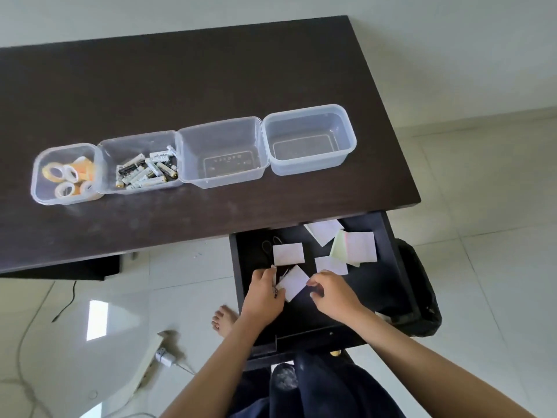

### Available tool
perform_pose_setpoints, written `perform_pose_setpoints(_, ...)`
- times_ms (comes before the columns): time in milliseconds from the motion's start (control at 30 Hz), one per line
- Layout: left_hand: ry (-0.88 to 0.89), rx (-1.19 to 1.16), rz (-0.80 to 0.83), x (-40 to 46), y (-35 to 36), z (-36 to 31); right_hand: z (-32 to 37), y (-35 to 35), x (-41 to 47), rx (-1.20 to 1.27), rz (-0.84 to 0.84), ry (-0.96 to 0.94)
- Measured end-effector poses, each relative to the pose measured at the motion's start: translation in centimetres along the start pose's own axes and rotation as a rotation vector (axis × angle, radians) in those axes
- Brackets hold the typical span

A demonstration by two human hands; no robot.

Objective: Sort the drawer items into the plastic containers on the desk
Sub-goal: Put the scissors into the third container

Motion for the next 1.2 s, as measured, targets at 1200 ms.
perform_pose_setpoints(1200, -0.139, 0.064, -0.197, -1.0, 4.3, 3.7, 4.2, 3.5, 5.1, -0.69, -0.011, -0.424)
Point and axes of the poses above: each hand's wrist, its own x-axis towards the middle knuckle, its own y-axis out of the palm, z = x × y, the point moved 10 cm from there along x, towards the middle knuckle, and after that the axes turned 11 degrees about y, right-handed, at the moved point
